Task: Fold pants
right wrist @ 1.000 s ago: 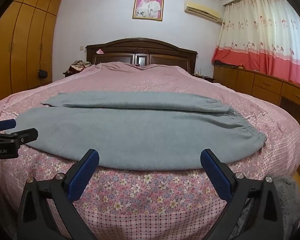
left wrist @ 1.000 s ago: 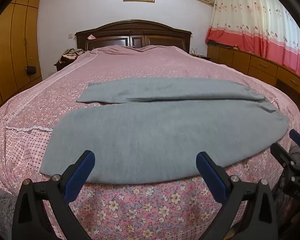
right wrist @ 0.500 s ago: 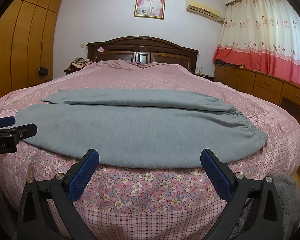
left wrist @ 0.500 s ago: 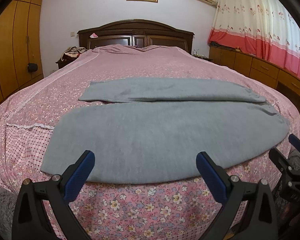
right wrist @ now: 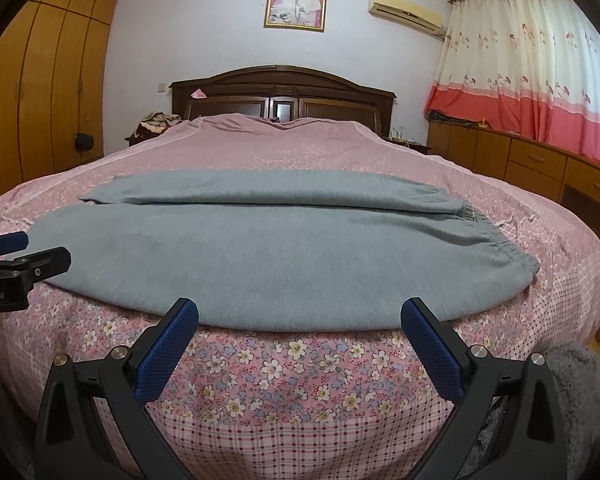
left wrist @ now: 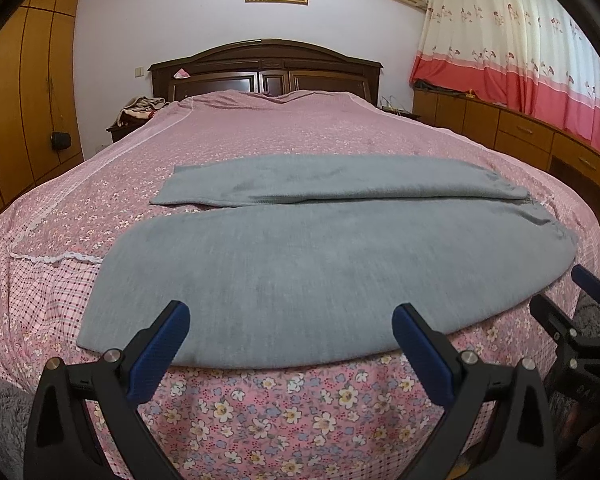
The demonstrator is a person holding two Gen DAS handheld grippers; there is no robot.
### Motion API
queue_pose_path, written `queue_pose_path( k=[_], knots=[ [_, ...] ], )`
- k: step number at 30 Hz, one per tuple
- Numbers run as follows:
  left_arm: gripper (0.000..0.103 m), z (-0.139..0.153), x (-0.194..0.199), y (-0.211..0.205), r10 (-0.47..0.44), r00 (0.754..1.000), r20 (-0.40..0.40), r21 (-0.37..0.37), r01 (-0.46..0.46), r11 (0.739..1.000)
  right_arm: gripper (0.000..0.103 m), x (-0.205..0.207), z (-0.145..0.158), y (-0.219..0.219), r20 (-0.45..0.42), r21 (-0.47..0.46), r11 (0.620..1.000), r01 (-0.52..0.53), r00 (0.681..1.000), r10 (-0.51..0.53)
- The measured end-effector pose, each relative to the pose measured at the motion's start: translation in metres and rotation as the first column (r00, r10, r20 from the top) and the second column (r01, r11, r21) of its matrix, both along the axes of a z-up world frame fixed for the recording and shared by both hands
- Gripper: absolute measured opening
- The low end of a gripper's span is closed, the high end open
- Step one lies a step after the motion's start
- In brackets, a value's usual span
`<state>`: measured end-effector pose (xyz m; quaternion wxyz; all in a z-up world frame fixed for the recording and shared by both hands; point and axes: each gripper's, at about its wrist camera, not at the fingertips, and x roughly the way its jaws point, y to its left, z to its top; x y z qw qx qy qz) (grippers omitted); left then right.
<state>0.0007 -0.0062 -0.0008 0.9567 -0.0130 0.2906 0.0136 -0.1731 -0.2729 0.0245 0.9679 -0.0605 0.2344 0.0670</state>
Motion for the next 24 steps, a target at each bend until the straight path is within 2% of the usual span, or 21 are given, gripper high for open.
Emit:
queue_pose_path(
  k=[24],
  knots=[
    [0.103, -0.0003, 0.0027, -0.0024, -0.010, 1.000, -0.012, 0.005, 0.010, 1.000, 0.103, 0.0025, 0.0006, 0.0026, -0.007, -0.005, 1.000, -0.011, 1.000, 0.011]
  ],
)
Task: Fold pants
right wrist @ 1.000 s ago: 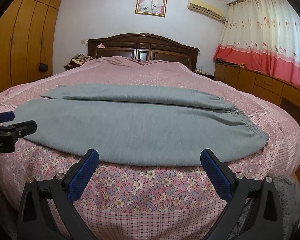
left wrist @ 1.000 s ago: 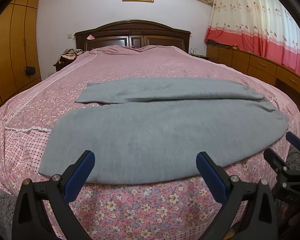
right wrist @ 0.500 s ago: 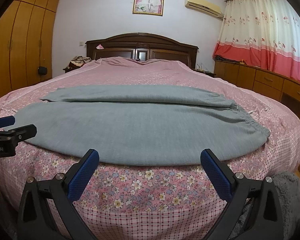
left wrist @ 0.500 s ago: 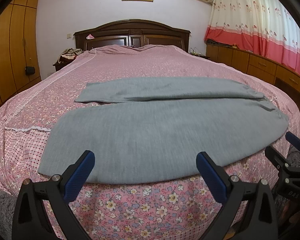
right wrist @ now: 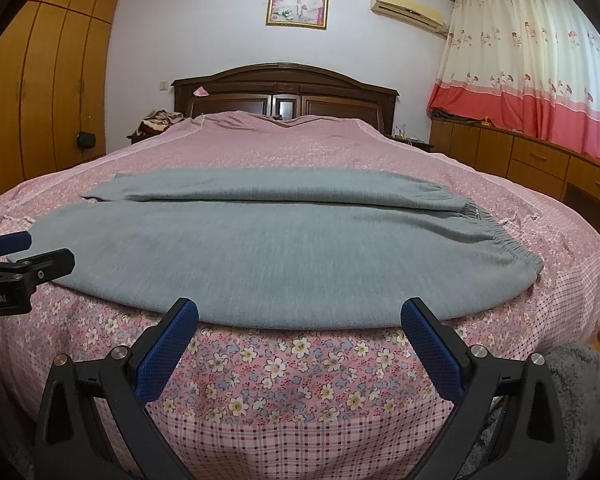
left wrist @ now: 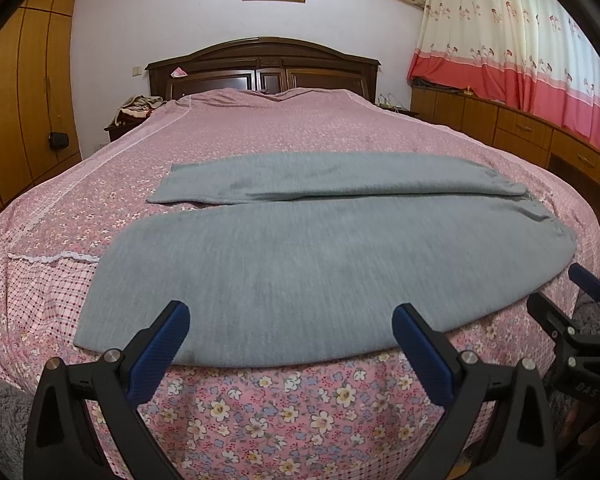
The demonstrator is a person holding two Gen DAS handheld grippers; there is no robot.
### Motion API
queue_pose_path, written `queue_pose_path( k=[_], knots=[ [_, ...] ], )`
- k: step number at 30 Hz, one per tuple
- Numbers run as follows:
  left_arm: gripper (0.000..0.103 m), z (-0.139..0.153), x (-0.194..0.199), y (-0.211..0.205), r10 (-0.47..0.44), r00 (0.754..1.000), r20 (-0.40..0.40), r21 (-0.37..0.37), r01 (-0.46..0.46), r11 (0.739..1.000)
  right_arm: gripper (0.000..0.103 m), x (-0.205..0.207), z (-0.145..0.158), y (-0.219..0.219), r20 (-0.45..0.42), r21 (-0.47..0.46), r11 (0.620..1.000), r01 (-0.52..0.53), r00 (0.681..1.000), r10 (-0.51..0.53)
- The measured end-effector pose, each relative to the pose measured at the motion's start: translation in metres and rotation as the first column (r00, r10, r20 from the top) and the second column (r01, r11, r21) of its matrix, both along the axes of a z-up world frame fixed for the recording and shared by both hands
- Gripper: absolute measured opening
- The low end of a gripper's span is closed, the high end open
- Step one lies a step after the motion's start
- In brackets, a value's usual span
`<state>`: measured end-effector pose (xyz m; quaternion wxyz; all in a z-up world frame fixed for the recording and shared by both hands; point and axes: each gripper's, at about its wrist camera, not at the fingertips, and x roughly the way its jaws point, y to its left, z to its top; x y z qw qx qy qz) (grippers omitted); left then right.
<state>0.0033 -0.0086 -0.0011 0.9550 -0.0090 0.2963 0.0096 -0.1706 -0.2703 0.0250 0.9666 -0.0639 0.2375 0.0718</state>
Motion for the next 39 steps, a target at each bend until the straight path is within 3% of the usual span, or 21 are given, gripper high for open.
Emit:
queue_pose_path(
  k=[27, 31, 34, 37, 39],
  knots=[
    [0.103, -0.005, 0.004, -0.004, -0.014, 1.000, -0.009, 0.017, 0.014, 1.000, 0.103, 0.003, 0.001, 0.001, -0.012, 0.016, 1.000, 0.007, 1.000, -0.007],
    [0.103, -0.003, 0.006, -0.002, -0.017, 1.000, -0.003, 0.014, 0.017, 1.000, 0.103, 0.012, 0.026, -0.007, 0.005, 0.105, 0.994, -0.008, 1.000, 0.007],
    [0.103, 0.008, 0.020, 0.004, -0.024, 1.000, -0.003, -0.001, 0.024, 1.000, 0.103, 0.023, 0.055, -0.014, 0.030, 0.120, 0.993, -0.016, 0.999, 0.012],
    [0.103, 0.022, 0.037, 0.011, -0.045, 0.999, 0.001, -0.019, 0.045, 0.999, 0.103, 0.033, 0.094, -0.047, 0.082, 0.275, 0.956, -0.102, 0.993, 0.082],
    [0.103, 0.033, 0.053, 0.016, -0.065, 0.998, -0.018, -0.043, 0.064, 0.997, 0.103, 0.045, 0.112, -0.070, 0.078, 0.336, 0.937, -0.098, 0.994, 0.076]
  ],
)
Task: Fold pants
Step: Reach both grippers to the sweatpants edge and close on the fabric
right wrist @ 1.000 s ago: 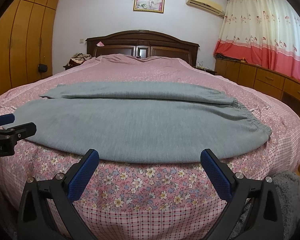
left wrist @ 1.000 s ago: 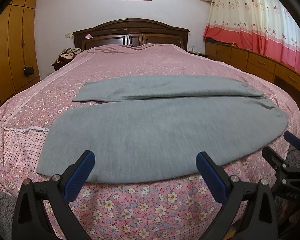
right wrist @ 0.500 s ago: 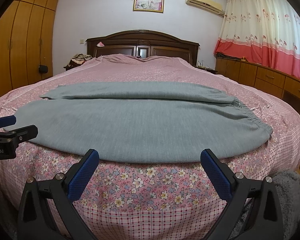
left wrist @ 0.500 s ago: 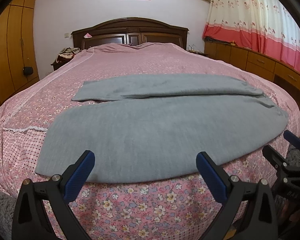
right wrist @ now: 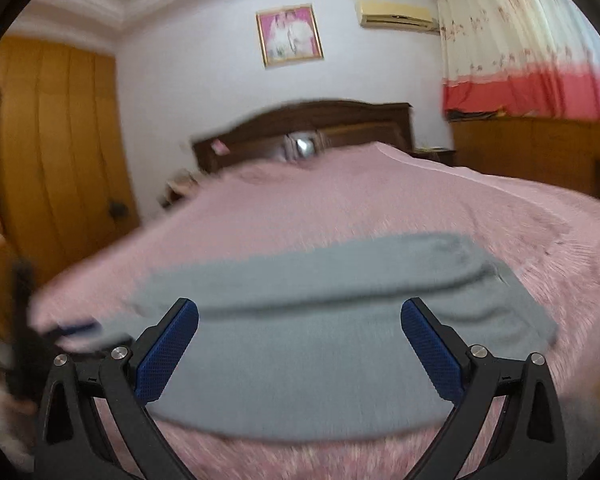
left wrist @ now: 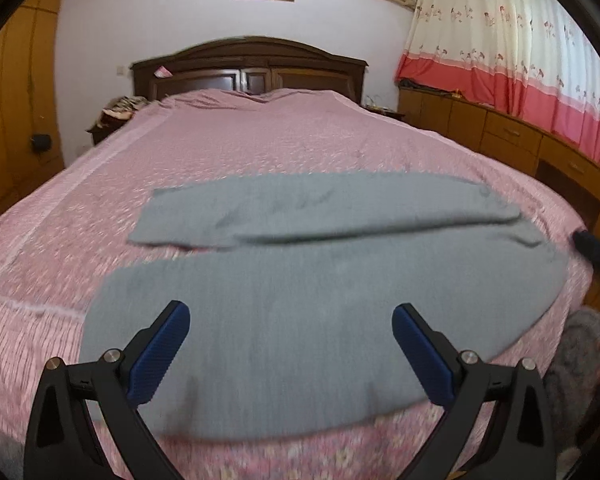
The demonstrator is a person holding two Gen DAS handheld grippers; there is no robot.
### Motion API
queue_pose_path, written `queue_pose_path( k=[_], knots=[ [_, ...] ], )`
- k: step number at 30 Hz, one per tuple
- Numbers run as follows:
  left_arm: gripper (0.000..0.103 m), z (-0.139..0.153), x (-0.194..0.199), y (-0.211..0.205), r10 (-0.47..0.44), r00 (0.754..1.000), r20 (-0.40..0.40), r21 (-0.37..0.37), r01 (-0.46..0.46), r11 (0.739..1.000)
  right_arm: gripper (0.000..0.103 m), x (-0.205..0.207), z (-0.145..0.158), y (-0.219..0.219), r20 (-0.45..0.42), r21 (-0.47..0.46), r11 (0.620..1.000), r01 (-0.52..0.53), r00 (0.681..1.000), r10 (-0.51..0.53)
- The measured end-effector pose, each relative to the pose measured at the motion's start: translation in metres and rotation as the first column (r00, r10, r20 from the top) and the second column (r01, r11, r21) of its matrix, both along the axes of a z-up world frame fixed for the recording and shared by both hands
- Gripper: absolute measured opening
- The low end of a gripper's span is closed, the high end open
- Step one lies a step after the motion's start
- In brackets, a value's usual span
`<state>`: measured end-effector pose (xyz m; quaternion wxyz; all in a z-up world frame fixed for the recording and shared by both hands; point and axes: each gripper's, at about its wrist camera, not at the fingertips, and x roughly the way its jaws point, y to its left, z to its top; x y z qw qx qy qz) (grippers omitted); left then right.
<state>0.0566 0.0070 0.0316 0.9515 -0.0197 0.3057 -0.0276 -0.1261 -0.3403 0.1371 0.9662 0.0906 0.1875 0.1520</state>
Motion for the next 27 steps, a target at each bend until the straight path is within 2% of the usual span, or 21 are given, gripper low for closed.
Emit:
queue_pose_path(
  k=[2, 4, 6, 8, 10, 12, 14, 15, 18, 20, 22, 25, 26, 27],
  knots=[
    [0.103, 0.010, 0.016, 0.003, 0.010, 1.000, -0.008, 0.011, -0.010, 1.000, 0.103, 0.029, 0.017, -0.036, -0.094, 0.085, 0.996, 0.000, 0.995, 0.008],
    [0.103, 0.019, 0.027, 0.006, 0.006, 1.000, -0.005, 0.018, -0.006, 1.000, 0.103, 0.062, 0.026, -0.068, -0.182, 0.161, 0.986, -0.038, 0.981, 0.067],
    [0.103, 0.029, 0.034, 0.010, -0.033, 0.999, 0.028, -0.006, 0.033, 0.999, 0.103, 0.089, 0.030, -0.090, -0.229, 0.172, 0.983, -0.063, 0.968, 0.102],
    [0.103, 0.038, 0.045, 0.014, -0.063, 0.997, 0.050, -0.017, 0.064, 0.998, 0.103, 0.120, 0.032, -0.112, -0.292, 0.095, 0.994, -0.049, 0.954, 0.075],
    [0.103, 0.046, 0.058, 0.017, -0.073, 0.996, 0.052, 0.008, 0.072, 0.997, 0.103, 0.149, 0.030, -0.123, -0.341, 0.003, 0.997, -0.079, 0.937, 0.076],
    [0.103, 0.053, 0.074, 0.019, -0.115, 0.993, 0.037, 0.038, 0.114, 0.993, 0.103, 0.174, 0.026, -0.124, -0.388, -0.096, 0.990, -0.102, 0.920, 0.057],
    [0.103, 0.057, 0.094, 0.018, -0.193, 0.981, -0.008, 0.073, 0.193, 0.978, 0.103, 0.198, 0.025, -0.122, -0.415, -0.175, 0.975, -0.141, 0.908, 0.057],
    [0.103, 0.059, 0.105, 0.017, -0.217, 0.976, -0.027, 0.115, 0.219, 0.969, 0.103, 0.209, 0.026, -0.118, -0.422, -0.211, 0.963, -0.168, 0.904, 0.066],
    [0.103, 0.063, 0.131, 0.015, -0.200, 0.979, -0.037, 0.245, 0.203, 0.948, 0.103, 0.236, 0.027, -0.101, -0.438, -0.254, 0.927, -0.277, 0.887, 0.145],
    [0.103, 0.060, 0.150, 0.017, -0.202, 0.978, -0.056, 0.284, 0.210, 0.935, 0.103, 0.256, 0.023, -0.087, -0.449, -0.321, 0.885, -0.338, 0.877, 0.172],
    [0.103, 0.051, 0.170, 0.016, -0.228, 0.968, -0.107, 0.301, 0.250, 0.920, 0.103, 0.275, 0.013, -0.065, -0.472, -0.401, 0.819, -0.411, 0.859, 0.200],
    [0.103, 0.037, 0.193, 0.011, -0.230, 0.961, -0.155, 0.360, 0.271, 0.893, 0.103, 0.291, -0.004, -0.039, -0.508, -0.465, 0.727, -0.505, 0.825, 0.249],
    [0.103, 0.031, 0.199, 0.009, -0.234, 0.956, -0.175, 0.380, 0.285, 0.880, 0.103, 0.292, -0.010, -0.030, -0.520, -0.495, 0.683, -0.537, 0.813, 0.263],
    [0.103, 0.026, 0.204, 0.009, -0.242, 0.951, -0.194, 0.396, 0.302, 0.867, 0.102, 0.295, -0.021, -0.020, -0.537, -0.538, 0.620, -0.571, 0.799, 0.270]
  ],
)
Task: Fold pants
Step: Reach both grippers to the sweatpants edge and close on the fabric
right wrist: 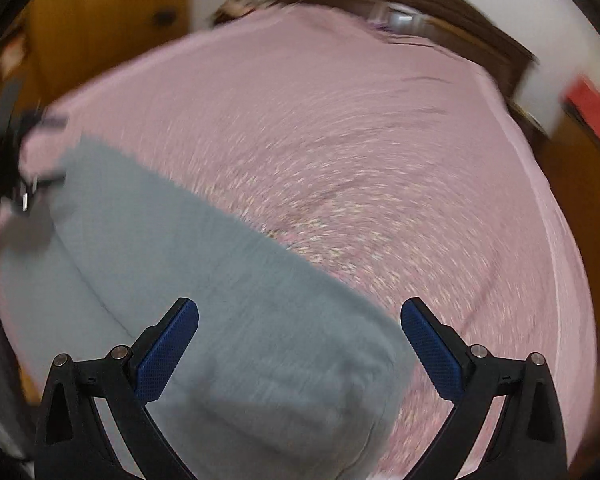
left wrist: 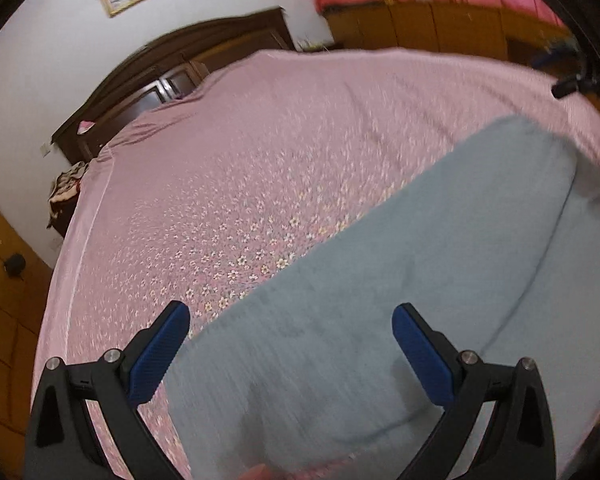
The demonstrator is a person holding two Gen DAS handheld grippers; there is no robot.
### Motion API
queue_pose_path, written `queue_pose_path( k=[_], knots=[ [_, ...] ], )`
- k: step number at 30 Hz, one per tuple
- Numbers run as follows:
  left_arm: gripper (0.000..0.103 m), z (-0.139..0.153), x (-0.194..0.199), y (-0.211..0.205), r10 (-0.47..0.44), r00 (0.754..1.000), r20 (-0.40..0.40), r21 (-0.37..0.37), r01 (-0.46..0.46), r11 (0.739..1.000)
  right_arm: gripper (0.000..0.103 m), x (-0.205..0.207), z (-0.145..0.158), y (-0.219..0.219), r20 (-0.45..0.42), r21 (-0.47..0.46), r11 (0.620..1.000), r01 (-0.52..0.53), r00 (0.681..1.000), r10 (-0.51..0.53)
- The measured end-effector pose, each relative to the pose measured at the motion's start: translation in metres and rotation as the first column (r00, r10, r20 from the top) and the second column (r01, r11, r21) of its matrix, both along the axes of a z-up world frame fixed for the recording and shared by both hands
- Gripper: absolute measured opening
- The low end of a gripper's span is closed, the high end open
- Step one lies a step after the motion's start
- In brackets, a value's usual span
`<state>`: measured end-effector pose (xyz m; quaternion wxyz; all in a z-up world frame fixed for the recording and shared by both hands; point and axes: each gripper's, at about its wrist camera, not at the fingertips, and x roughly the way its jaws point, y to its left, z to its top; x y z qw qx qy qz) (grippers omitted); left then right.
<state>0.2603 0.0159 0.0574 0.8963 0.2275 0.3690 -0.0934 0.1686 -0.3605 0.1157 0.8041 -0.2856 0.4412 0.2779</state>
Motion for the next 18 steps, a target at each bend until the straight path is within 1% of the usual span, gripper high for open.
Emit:
queue_pose_path(
  k=[1, 2, 3, 4, 6, 8, 11, 12, 13, 15, 18],
  knots=[
    [0.103, -0.004, 0.004, -0.002, -0.008, 1.000, -0.008, 0.014, 0.008, 1.000, 0.102, 0.002, -0.007, 0.004, -0.010, -0.031, 0.999, -0.020, 1.000, 0.020],
    [0.103, -0.008, 0.009, -0.003, -0.021, 0.999, -0.029, 0.029, 0.022, 0.999, 0.100, 0.004, -0.017, 0.009, -0.039, -0.054, 0.998, -0.034, 0.999, 0.032],
    [0.103, -0.013, 0.014, -0.002, -0.030, 0.998, -0.054, 0.040, 0.032, 0.999, 0.094, 0.009, -0.024, 0.011, -0.068, -0.059, 0.998, -0.037, 0.997, 0.033],
    [0.103, -0.019, 0.019, -0.001, -0.038, 0.996, -0.080, 0.049, 0.042, 0.998, 0.091, 0.014, -0.032, 0.014, -0.101, -0.051, 0.998, -0.045, 0.994, 0.039],
    [0.103, -0.026, 0.025, 0.001, -0.058, 0.992, -0.108, 0.056, 0.064, 0.996, 0.091, 0.017, -0.041, 0.019, -0.127, -0.046, 0.995, -0.083, 0.989, 0.076],
    [0.103, -0.034, 0.031, 0.000, -0.092, 0.986, -0.136, 0.068, 0.102, 0.992, 0.091, 0.015, -0.049, 0.027, -0.135, -0.050, 0.988, -0.148, 0.981, 0.140],
    [0.103, -0.041, 0.041, -0.003, -0.140, 0.976, -0.165, 0.095, 0.157, 0.983, 0.090, 0.017, -0.057, 0.036, -0.149, -0.051, 0.978, -0.202, 0.970, 0.193],
    [0.103, -0.041, 0.042, -0.005, -0.152, 0.973, -0.172, 0.096, 0.170, 0.981, 0.089, 0.016, -0.059, 0.039, -0.138, -0.067, 0.972, -0.226, 0.967, 0.216],
    [0.103, -0.043, 0.046, -0.008, -0.157, 0.971, -0.182, 0.110, 0.178, 0.978, 0.085, 0.017, -0.060, 0.043, -0.117, -0.092, 0.964, -0.248, 0.965, 0.237],
    [0.103, -0.048, 0.056, -0.015, -0.158, 0.969, -0.192, 0.145, 0.187, 0.972, 0.082, 0.021, -0.063, 0.049, -0.096, -0.129, 0.951, -0.281, 0.958, 0.270],
    [0.103, -0.054, 0.065, -0.026, -0.197, 0.956, -0.216, 0.182, 0.238, 0.954, 0.080, 0.033, -0.064, 0.056, -0.136, -0.124, 0.944, -0.305, 0.948, 0.288]
  ],
)
